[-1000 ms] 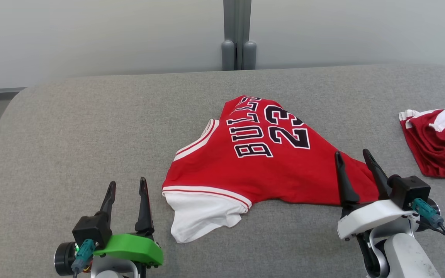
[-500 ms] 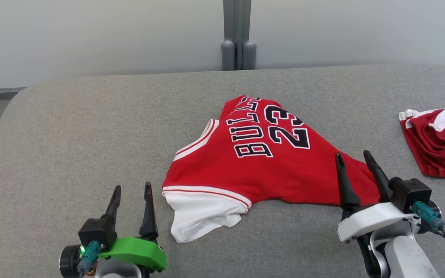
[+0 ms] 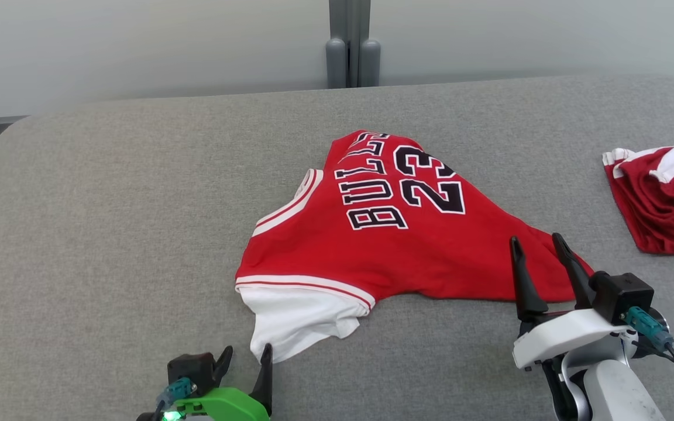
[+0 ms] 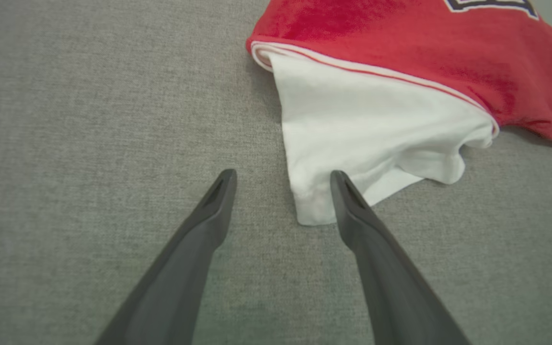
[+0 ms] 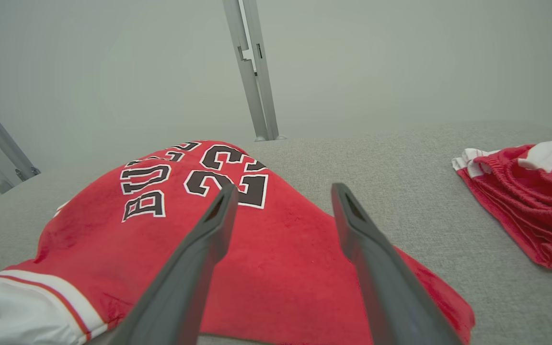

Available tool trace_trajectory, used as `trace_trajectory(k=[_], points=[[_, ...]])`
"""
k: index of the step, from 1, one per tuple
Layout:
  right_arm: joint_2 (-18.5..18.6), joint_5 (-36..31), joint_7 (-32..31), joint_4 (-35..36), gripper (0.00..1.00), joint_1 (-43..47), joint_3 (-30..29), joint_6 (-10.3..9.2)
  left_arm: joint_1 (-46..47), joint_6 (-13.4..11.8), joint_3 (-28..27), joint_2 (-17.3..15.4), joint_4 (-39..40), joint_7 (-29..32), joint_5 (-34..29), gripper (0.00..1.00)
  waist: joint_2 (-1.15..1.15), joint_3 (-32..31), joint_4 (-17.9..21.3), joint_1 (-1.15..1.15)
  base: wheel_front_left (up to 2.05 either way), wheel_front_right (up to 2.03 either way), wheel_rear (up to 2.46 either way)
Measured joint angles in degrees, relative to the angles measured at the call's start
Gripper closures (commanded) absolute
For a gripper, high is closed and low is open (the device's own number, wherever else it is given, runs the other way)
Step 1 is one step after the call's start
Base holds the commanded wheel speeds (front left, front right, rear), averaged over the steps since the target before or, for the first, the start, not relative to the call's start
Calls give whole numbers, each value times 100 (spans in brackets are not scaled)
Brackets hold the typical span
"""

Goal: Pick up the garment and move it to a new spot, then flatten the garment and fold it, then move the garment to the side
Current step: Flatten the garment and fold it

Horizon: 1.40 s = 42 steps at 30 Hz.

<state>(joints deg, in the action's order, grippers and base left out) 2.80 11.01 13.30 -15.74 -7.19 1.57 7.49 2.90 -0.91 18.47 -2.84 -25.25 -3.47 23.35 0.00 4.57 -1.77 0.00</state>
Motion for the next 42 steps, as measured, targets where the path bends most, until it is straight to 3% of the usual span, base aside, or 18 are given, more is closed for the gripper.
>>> trace_trajectory(k=[8,9,10,11,19,23,32,42], points=[[0,1,44,-99,0,-20,-25,0,44,41,76,1,-227,62,130,3,0,103,252,0,0,0,0],[-1,1,49,-112,0,-20,-70,0,54,56,88,1,-238,51,143,27,0,115,284,0,0,0,0],[-1,1,52,-125,0,-19,-137,0,69,74,100,1,-240,34,165,69,0,126,311,0,0,0,0],[-2,1,52,-147,0,-18,-216,0,82,96,115,0,-235,-4,166,100,0,133,328,0,0,0,0],[4,-409,-245,-717,0,1,-1425,0,120,35,141,-68,32,-65,174,100,0,150,198,0,0,0,0],[3,-612,-417,-1163,0,-40,-1730,0,97,-191,-66,-333,471,-112,163,100,0,147,7,0,0,0,0],[-4,-597,-845,-1963,0,-232,-1307,0,-199,-391,-103,-511,1163,97,167,100,0,136,-224,0,0,0,0],[-1,-459,-972,-1390,0,-26,-1096,0,-254,-466,-81,-519,1319,121,187,100,0,121,-134,0,0,0,0]])
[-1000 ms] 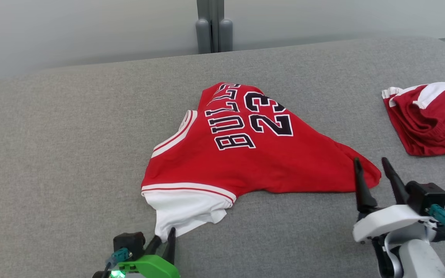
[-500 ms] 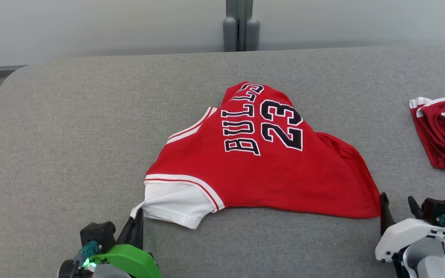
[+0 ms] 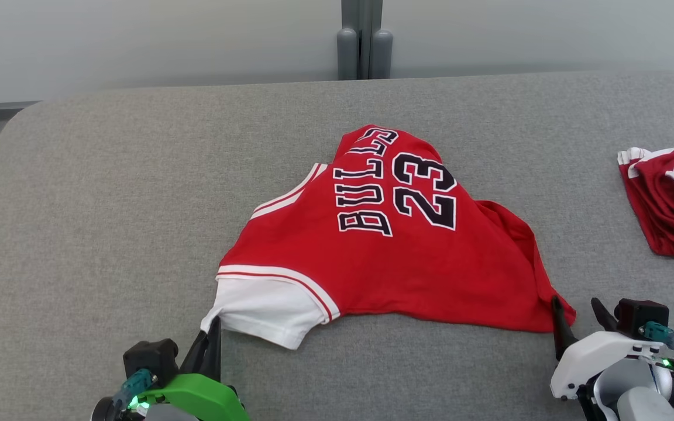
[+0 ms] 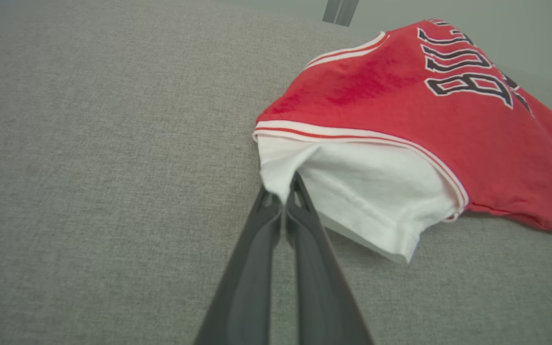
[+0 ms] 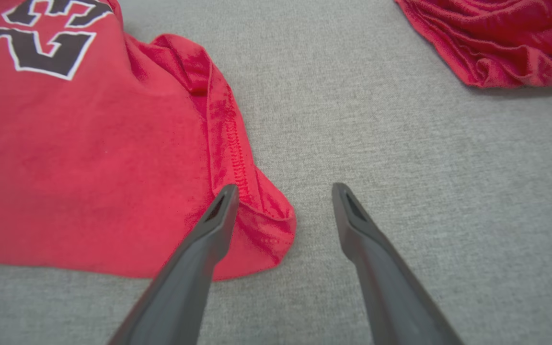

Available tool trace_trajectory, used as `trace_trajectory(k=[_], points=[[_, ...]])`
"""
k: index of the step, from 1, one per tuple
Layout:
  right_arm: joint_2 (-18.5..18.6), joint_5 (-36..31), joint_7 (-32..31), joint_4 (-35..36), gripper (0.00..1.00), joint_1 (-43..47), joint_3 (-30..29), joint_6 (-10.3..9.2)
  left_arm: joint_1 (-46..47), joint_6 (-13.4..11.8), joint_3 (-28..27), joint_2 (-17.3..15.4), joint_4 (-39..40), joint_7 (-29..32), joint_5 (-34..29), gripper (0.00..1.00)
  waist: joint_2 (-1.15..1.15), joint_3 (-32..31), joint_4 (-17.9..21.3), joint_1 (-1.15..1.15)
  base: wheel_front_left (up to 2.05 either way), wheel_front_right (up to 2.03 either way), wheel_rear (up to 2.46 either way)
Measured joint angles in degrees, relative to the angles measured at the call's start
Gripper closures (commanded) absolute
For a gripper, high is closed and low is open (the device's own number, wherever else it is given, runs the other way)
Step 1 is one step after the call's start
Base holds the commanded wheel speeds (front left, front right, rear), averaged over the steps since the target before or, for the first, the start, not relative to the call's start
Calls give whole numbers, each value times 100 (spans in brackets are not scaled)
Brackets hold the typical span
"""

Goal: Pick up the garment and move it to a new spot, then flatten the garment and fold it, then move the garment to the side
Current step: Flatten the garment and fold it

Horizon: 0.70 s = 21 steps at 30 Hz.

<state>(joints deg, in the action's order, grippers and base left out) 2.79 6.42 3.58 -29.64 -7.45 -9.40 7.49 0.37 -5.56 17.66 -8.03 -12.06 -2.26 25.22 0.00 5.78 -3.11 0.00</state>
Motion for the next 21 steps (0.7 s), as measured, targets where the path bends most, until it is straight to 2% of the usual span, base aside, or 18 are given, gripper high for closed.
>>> trace_trajectory(k=[9,16,18,19,20,21], points=[[-5,248,-365,859,0,293,324,0,-1,-9,56,-2,11,-2,26,100,0,14,35,0,0,0,0],[1,177,-630,642,0,422,157,0,5,-9,75,-3,-26,-18,45,100,0,45,-12,0,0,0,0],[1,171,-653,461,14,380,125,0,12,-11,77,-3,-38,-34,46,100,0,51,-19,0,0,0,0],[1,153,-645,379,37,333,114,0,18,-18,78,-3,-43,-35,46,100,0,53,-23,0,0,0,0],[3,158,-641,291,52,276,101,0,20,-18,77,-3,-47,-47,46,100,0,54,-26,0,0,0,0],[5,169,-637,223,59,229,104,0,21,-18,77,-3,-52,-71,47,100,0,54,-27,0,0,0,0]])
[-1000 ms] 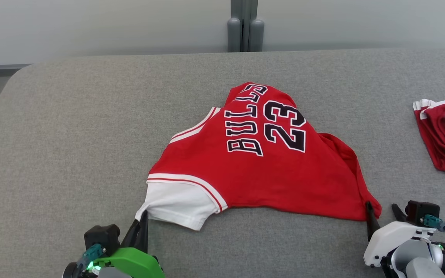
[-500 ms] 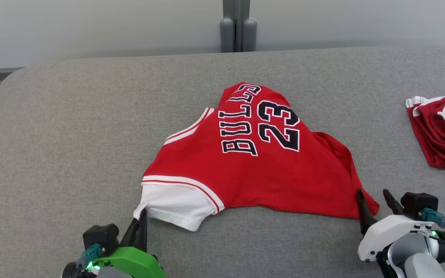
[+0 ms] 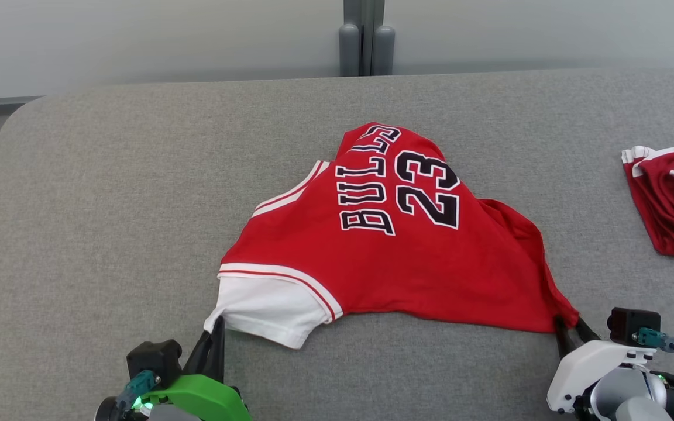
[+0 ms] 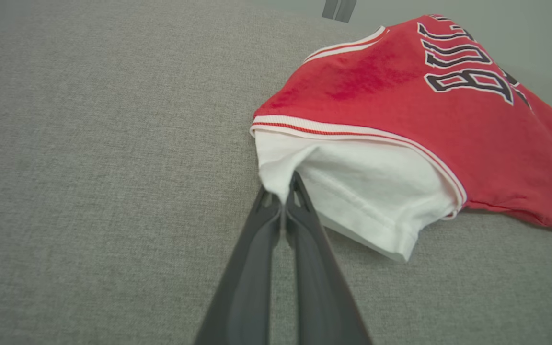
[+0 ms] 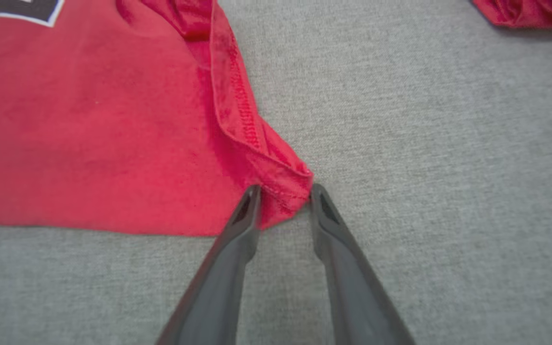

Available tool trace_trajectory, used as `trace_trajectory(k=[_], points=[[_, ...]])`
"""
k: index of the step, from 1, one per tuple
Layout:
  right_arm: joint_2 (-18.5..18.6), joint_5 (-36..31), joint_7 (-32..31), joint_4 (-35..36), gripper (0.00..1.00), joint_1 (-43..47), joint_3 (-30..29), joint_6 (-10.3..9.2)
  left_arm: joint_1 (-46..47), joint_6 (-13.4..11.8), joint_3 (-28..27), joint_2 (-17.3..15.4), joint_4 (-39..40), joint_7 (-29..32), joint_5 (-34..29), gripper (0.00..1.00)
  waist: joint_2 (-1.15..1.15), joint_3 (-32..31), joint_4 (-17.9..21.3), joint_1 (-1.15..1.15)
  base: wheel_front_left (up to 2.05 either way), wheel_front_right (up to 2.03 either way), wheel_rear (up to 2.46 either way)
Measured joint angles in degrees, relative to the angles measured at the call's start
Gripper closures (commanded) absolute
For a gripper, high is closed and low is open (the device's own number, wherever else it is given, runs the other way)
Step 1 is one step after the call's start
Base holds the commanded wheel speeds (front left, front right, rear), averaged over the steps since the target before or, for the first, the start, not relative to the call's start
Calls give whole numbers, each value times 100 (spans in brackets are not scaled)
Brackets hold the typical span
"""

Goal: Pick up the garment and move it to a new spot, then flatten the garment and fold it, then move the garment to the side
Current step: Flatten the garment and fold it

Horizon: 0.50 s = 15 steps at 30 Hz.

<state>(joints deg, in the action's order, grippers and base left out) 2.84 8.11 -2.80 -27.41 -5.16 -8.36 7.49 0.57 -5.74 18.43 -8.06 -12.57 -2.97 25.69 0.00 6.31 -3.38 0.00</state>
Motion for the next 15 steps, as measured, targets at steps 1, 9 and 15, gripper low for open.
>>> trace_trajectory(k=[1,9,15], points=[[1,60,36,-59,64,-40,15,0,2,0,0,0,-1,-21,5,100,0,0,-2,0,0,0,0],[0,728,218,-226,100,-316,293,0,132,20,-112,8,146,-454,68,100,0,-42,28,0,0,0,0],[-5,1220,168,489,100,-352,538,0,478,77,-182,-14,520,-573,99,100,0,-175,96,0,0,0,0]])
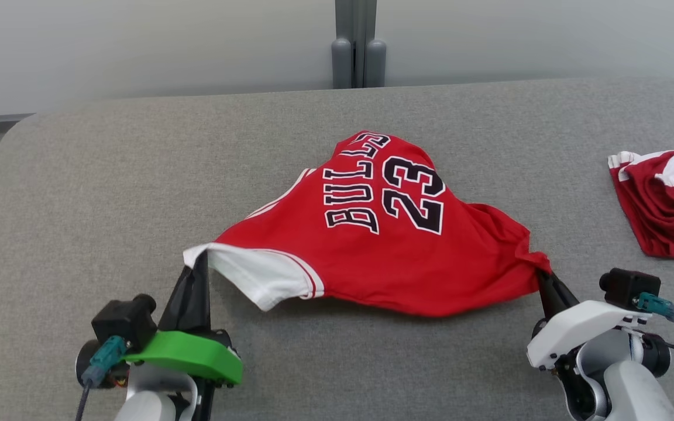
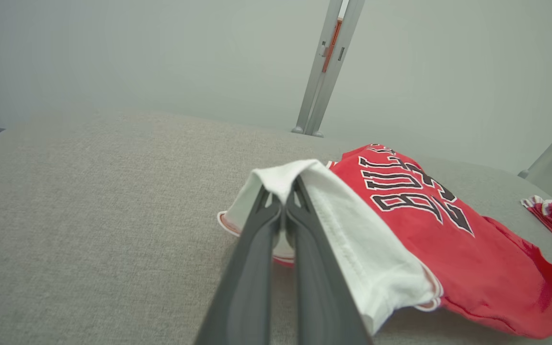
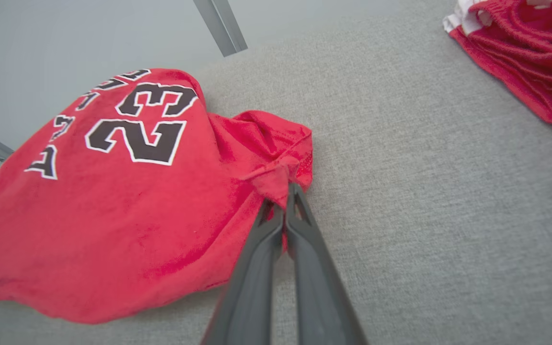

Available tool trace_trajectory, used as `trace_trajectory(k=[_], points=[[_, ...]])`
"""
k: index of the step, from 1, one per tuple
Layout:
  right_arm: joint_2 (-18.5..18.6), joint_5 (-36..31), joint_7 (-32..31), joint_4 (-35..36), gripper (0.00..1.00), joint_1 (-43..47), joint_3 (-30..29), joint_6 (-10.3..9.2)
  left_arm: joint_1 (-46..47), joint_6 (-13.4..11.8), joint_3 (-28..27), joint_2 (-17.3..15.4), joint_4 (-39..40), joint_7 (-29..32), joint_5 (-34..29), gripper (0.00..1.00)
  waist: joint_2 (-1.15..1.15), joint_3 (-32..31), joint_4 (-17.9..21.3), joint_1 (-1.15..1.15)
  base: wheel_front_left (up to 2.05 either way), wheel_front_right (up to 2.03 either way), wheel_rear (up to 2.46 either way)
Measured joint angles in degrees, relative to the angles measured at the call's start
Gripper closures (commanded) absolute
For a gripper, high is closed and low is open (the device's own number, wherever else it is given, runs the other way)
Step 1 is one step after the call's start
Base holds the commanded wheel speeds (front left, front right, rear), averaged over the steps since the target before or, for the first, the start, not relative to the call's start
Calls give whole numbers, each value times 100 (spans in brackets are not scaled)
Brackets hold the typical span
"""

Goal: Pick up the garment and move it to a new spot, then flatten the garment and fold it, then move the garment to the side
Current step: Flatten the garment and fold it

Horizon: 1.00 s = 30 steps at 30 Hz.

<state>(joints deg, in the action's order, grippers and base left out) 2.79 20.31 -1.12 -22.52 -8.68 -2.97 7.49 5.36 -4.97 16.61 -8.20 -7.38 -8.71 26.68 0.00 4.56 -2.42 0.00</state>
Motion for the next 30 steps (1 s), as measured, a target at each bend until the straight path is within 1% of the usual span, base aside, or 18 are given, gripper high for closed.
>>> trace_trajectory(k=[4,9,16,22,25,27,30], points=[[2,354,-149,824,100,4,81,0,354,62,-24,-83,426,35,0,100,0,-120,55,0,0,0,0],[16,760,-393,2075,100,10,46,0,882,101,-115,-374,1163,163,-187,100,0,-294,119,0,0,0,0],[80,1121,-800,3952,100,90,-359,0,1696,153,-218,-684,2491,437,-357,100,0,-539,223,0,0,0,0],[76,1210,-1222,5422,100,172,-912,0,2321,242,-233,-954,3473,843,-577,100,0,-583,372,0,0,0,0],[74,1181,-1451,5918,100,185,-1152,0,2597,274,-231,-1063,3772,1117,-611,100,0,-538,435,0,0,0,0],[69,1189,-1577,6114,100,177,-1265,0,2759,296,-237,-1139,3846,1300,-624,100,0,-467,464,0,0,0,0],[54,1181,-1748,6127,100,46,-1348,0,3002,333,-213,-1163,3677,1589,-516,100,0,-290,503,0,0,0,0]])
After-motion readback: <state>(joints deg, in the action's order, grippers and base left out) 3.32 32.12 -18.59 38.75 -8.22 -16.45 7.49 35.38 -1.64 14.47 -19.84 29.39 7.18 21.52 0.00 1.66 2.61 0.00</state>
